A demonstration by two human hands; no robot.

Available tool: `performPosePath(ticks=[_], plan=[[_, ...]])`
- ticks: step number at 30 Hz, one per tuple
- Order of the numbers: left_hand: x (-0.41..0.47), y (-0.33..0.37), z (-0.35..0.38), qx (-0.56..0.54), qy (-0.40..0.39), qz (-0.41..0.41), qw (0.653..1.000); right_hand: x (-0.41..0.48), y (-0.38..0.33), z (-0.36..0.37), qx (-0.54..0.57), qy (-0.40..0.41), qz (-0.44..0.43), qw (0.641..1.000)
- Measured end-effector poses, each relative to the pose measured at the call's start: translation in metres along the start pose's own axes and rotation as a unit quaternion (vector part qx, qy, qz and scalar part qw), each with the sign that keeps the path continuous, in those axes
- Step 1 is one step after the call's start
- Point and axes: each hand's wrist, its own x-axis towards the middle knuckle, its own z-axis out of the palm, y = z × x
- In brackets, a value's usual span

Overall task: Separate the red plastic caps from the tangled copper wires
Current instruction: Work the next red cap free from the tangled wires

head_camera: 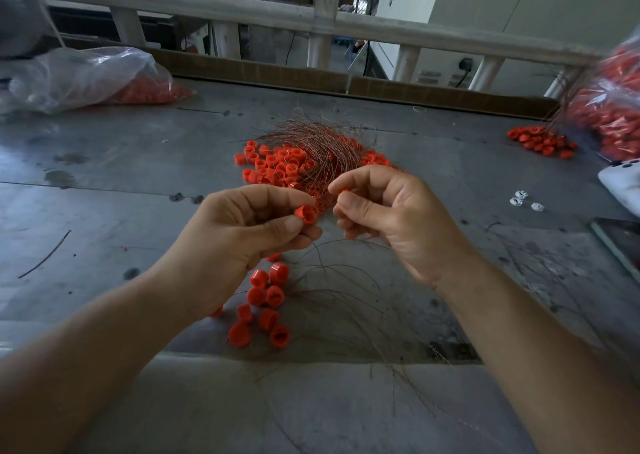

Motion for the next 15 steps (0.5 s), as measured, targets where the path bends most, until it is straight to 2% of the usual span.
performPosePath(ticks=[8,15], plan=[[0.001,-0.002,-0.001,0.034,-0.004,0.029,0.999,-0.003,0.001,0.013,-0.158,0.025,-0.132,0.978],[0.001,-0.002,-0.002,0.075,0.002,0.037,0.997,-0.005,0.004,0.02,-0.145,0.024,-0.138,0.979]])
